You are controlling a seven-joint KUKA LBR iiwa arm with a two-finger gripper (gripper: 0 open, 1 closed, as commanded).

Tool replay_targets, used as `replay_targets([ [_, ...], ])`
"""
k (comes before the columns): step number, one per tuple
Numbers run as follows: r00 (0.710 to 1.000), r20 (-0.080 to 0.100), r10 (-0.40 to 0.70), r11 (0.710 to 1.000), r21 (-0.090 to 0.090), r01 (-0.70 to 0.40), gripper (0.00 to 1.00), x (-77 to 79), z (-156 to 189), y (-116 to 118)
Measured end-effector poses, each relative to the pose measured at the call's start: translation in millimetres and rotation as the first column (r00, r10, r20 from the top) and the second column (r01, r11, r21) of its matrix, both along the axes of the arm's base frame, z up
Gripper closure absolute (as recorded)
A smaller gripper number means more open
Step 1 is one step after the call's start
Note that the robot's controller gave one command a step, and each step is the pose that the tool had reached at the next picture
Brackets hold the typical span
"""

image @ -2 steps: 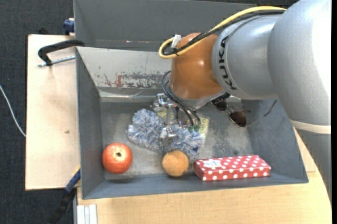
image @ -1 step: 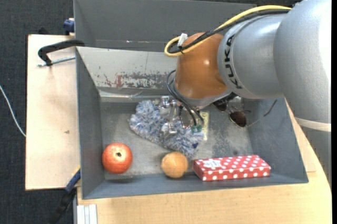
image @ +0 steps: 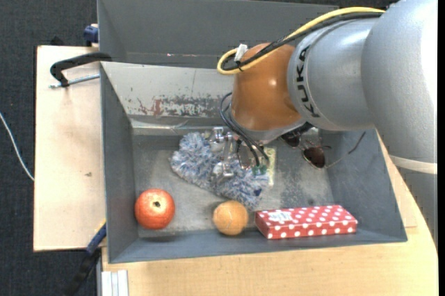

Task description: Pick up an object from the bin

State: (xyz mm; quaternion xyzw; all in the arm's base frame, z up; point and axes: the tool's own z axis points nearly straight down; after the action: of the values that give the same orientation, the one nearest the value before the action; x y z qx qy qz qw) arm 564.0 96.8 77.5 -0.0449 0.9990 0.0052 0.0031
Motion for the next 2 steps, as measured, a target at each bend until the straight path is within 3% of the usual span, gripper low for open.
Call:
replay_targets([
  [2, 1.000, -0.009, 0.000, 1.000, -0.006, 0.000, 1.00, -3.4, 21, -1],
])
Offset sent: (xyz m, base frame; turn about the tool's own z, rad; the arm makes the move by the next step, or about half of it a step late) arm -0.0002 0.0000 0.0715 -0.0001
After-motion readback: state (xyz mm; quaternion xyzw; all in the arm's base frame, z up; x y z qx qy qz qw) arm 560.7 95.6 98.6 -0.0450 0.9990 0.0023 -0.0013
